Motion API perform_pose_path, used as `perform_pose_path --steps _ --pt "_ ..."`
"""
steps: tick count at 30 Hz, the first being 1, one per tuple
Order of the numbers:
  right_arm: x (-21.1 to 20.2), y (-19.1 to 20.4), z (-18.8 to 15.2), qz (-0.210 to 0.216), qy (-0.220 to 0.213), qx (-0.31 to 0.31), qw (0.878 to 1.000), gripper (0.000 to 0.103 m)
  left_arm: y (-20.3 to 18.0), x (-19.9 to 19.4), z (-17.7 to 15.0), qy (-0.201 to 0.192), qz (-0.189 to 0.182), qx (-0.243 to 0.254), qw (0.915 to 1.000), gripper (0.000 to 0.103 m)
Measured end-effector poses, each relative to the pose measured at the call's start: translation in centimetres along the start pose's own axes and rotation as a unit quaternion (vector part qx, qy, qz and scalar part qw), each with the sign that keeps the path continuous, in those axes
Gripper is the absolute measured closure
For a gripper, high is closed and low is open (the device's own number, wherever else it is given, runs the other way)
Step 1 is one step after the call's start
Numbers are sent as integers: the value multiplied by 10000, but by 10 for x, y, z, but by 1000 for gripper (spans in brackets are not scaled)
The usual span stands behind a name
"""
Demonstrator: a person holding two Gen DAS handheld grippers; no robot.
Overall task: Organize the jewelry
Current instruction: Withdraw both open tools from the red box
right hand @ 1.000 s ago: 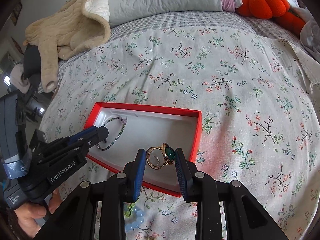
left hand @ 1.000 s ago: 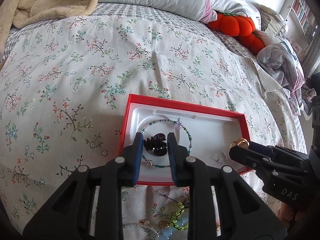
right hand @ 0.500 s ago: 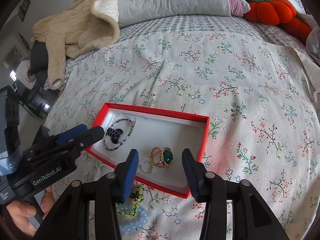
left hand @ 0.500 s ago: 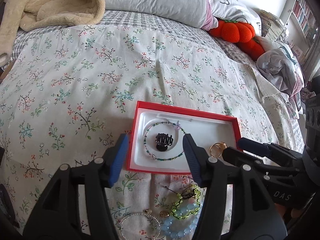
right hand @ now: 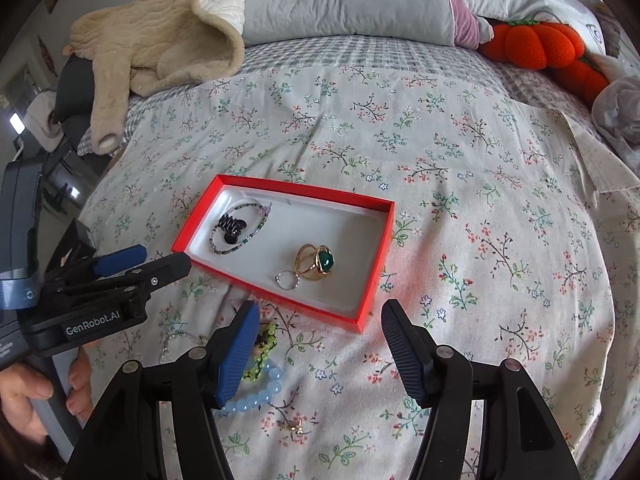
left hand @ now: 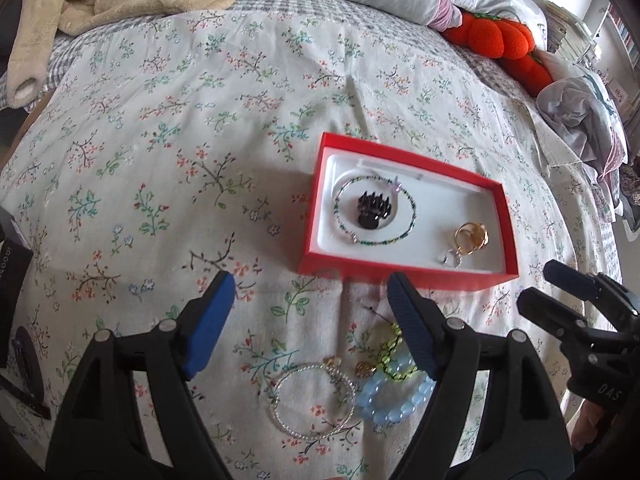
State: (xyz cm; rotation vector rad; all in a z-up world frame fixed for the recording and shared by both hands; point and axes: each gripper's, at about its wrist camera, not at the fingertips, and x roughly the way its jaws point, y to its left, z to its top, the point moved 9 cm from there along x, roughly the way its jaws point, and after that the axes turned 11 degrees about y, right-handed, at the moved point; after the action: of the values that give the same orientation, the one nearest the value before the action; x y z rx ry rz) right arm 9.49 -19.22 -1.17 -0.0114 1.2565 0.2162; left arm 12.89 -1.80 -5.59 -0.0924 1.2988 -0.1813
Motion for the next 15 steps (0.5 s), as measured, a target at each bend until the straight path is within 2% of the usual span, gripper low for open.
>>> perform_pose_path --steps 2,15 --pt "0 -2 -7 -56 81 35 9999 34 4 1 -10 96 66 16 9999 24" --pt "17 -3 -51 -263 617 38 9977 32 20 14 -60 621 339 306 9970 22"
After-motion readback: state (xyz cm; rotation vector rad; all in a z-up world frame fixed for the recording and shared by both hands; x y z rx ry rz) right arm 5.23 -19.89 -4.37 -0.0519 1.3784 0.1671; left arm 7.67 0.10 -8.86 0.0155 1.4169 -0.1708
